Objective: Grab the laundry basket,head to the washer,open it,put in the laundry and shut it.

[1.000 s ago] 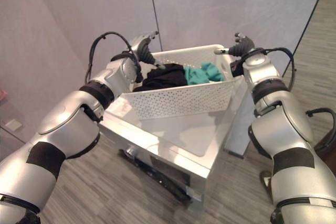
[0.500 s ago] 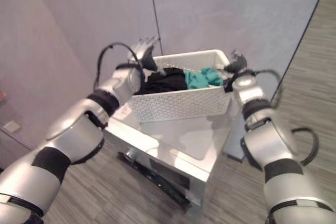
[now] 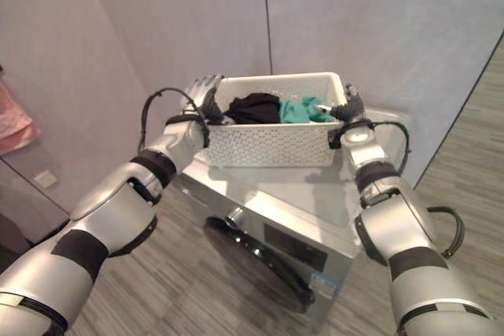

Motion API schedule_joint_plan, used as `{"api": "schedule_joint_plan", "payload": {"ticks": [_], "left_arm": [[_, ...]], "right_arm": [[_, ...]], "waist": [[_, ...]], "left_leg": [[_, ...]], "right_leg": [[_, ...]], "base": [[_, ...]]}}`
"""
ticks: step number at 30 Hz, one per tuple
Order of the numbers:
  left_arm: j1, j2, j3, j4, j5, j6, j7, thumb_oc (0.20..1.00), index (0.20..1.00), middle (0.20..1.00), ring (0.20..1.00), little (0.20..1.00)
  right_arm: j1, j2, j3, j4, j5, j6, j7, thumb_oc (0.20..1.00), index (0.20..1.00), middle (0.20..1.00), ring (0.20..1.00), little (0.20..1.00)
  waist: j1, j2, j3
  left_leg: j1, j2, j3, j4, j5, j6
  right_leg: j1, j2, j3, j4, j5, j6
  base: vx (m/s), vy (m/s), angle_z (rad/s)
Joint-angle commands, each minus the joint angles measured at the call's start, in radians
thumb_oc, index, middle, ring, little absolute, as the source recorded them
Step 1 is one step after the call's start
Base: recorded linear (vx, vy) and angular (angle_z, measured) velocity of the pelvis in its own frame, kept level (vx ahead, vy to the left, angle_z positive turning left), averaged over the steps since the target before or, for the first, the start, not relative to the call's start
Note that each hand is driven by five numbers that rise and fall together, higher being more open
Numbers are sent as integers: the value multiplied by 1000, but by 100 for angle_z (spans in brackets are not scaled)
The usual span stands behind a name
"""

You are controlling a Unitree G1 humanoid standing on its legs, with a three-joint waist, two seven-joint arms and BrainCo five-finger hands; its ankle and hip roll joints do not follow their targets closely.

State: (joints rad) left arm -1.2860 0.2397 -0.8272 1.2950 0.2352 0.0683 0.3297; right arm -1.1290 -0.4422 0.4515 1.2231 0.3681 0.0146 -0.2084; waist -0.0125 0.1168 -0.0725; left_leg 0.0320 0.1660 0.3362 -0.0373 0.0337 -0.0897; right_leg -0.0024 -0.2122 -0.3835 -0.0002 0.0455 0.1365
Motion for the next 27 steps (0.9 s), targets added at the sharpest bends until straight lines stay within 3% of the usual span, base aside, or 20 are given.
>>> {"api": "schedule_joint_plan", "payload": {"ticks": [1, 6, 8, 12, 14, 15, 21, 22, 25, 27], "left_arm": [[-175, 56, 47, 138, -21, 1, 13, 1000, 1000, 1000, 1000, 1000], [-180, 105, 41, 154, -27, -1, -2, 1000, 1000, 1000, 1000, 1000], [-188, 150, 40, 154, -35, -7, -13, 1000, 1000, 1000, 1000, 1000], [-211, 212, 36, 158, -59, -12, -19, 1000, 1000, 1000, 1000, 1000], [-222, 299, 52, 150, -97, -24, -23, 1000, 1000, 1000, 1000, 1000], [-222, 300, 52, 149, -97, -24, -23, 1000, 1000, 1000, 1000, 1000], [-121, 580, 133, 128, -142, -53, -32, 1000, 1000, 1000, 1000, 1000], [-119, 580, 133, 127, -141, -52, -32, 1000, 1000, 1000, 1000, 1000], [10, 731, 218, 125, -146, -62, -43, 1000, 1000, 1000, 1000, 1000], [112, 787, 281, 122, -146, -65, -52, 1000, 1000, 1000, 1000, 1000]], "right_arm": [[-80, 54, 82, 208, -55, 44, 30, 1000, 1000, 1000, 1000, 1000], [-170, -26, 117, 266, -132, 77, 61, 1000, 1000, 1000, 1000, 1000], [-234, -141, 128, 303, -168, 85, 64, 1000, 1000, 1000, 1000, 1000], [-266, -230, 121, 300, -122, 77, 64, 1000, 1000, 1000, 1000, 1000], [-267, -298, 133, 286, -102, 64, 76, 1000, 1000, 1000, 1000, 1000], [-267, -298, 133, 286, -102, 64, 76, 1000, 1000, 1000, 1000, 1000], [-123, -468, 69, 222, -73, 20, 95, 1000, 1000, 1000, 1000, 1000], [-120, -467, 68, 220, -73, 20, 94, 1000, 1000, 1000, 1000, 1000], [64, -538, -67, 201, -33, -10, 103, 1000, 1000, 1000, 1000, 1000], [172, -564, -144, 199, -22, -18, 106, 1000, 1000, 1000, 1000, 1000]], "waist": [[29, -77, 96], [16, -78, 86], [8, -79, 75], [2, -81, 64], [0, -82, 60], [-1, -82, 60], [-6, -78, 57], [-6, -79, 56], [1, -77, 56], [8, -79, 55]], "left_leg": [[0, 30, -34, -50, -2, -60], [19, 29, -20, -50, -10, -60], [39, 32, -9, -50, -13, -62], [50, 37, -6, -50, -12, -67], [53, 40, -8, -50, -11, -70], [54, 40, -8, -50, -11, -70], [63, 42, -3, -50, -16, -74], [64, 42, -4, -50, -16, -74], [68, 39, -1, -50, -20, -75], [70, 39, -3, -50, -21, -76]], "right_leg": [[105, -129, -48, -87, 49, 90], [115, -133, -50, -87, 53, 94], [132, -133, -58, -87, 55, 95], [142, -125, -60, -87, 50, 95], [145, -119, -59, -87, 45, 95], [145, -119, -59, -87, 45, 95], [150, -117, -53, -87, 37, 97], [151, -117, -53, -87, 36, 97], [158, -118, -60, -87, 33, 99], [166, -119, -68, -87, 32, 100]], "base": [[31, 6, -2], [25, 2, -1], [62, -3, 4], [44, -15, -1], [41, -20, -6], [20, -15, -7], [20, -5, -13], [0, 0, 0], [0, 0, 0], [12, 2, 2]]}}
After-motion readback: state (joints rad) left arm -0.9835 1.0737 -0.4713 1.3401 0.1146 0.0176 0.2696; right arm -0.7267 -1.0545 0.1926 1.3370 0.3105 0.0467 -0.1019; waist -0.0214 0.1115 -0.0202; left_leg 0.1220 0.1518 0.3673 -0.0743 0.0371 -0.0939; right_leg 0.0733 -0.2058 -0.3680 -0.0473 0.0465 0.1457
